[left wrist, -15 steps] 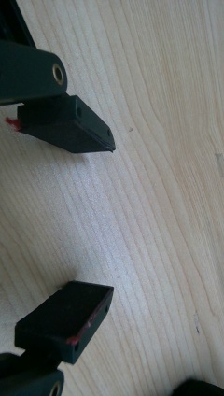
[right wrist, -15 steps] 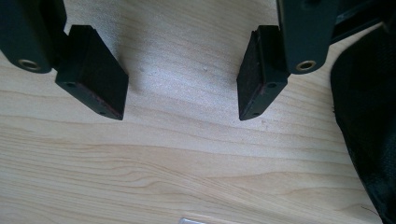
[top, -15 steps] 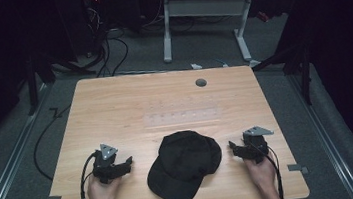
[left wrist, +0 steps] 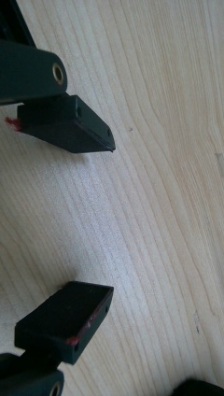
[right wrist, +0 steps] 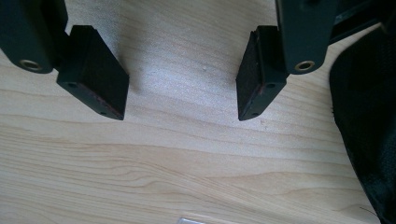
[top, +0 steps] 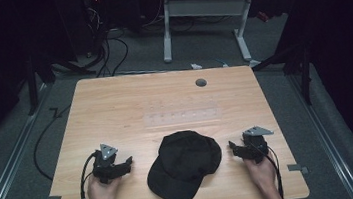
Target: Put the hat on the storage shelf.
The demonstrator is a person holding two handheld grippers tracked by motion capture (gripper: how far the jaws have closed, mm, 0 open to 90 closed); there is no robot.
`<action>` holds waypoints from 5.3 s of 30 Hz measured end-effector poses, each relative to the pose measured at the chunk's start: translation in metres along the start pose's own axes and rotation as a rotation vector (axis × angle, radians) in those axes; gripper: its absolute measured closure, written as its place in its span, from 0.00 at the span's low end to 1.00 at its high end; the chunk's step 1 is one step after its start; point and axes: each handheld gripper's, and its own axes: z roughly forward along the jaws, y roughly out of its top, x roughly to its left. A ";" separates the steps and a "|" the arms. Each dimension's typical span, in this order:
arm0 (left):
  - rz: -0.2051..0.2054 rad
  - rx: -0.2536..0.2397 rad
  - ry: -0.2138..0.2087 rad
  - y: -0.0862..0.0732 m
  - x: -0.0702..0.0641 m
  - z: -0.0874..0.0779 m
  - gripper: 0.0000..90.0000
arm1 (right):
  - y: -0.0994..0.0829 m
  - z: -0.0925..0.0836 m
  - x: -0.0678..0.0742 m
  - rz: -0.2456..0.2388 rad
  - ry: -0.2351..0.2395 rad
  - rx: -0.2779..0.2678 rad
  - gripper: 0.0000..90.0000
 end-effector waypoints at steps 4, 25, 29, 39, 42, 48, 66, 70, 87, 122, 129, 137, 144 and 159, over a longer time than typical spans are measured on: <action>0.000 0.000 0.000 0.000 0.000 0.000 0.28 | 0.000 0.000 0.000 -0.001 0.000 -0.001 0.38; 0.001 0.005 -0.002 0.000 0.000 0.000 0.29 | 0.001 -0.009 -0.004 0.042 0.046 -0.028 0.44; 0.000 0.004 -0.001 0.000 0.000 0.000 0.29 | 0.002 -0.015 -0.005 0.063 0.068 -0.054 0.46; -0.003 0.004 -0.003 0.001 0.001 0.000 0.29 | 0.009 -0.035 0.001 0.035 0.128 -0.107 0.45; 0.001 0.001 -0.001 0.000 0.000 0.000 0.28 | 0.012 -0.041 0.003 0.030 0.144 -0.127 0.45; 0.000 0.001 -0.002 0.000 0.000 0.000 0.28 | 0.020 -0.049 0.008 0.019 0.183 -0.151 0.45; -0.006 -0.001 0.001 0.001 0.000 0.001 0.28 | 0.048 -0.066 0.040 -0.059 0.295 -0.153 0.40; -0.005 -0.001 0.001 0.001 0.000 0.001 0.28 | 0.054 -0.061 0.050 -0.066 0.319 -0.146 0.38; -0.003 -0.001 0.001 0.000 0.000 0.001 0.28 | 0.071 -0.033 0.071 -0.077 0.353 -0.078 0.36; -0.003 -0.001 0.000 0.000 0.000 0.001 0.28 | 0.086 0.007 0.086 -0.089 0.400 0.056 0.39; -0.001 0.000 0.001 0.000 0.000 0.001 0.28 | 0.084 0.016 0.087 -0.094 0.392 0.113 0.38; -0.002 -0.001 0.001 0.000 0.000 0.001 0.28 | 0.077 0.032 0.086 -0.092 0.411 0.183 0.56; -0.003 -0.002 0.002 0.000 0.000 0.001 0.28 | 0.071 0.035 0.082 -0.073 0.457 0.177 0.83; -0.004 -0.002 0.002 0.000 0.000 0.001 0.28 | 0.080 0.007 0.076 -0.096 0.515 0.069 0.88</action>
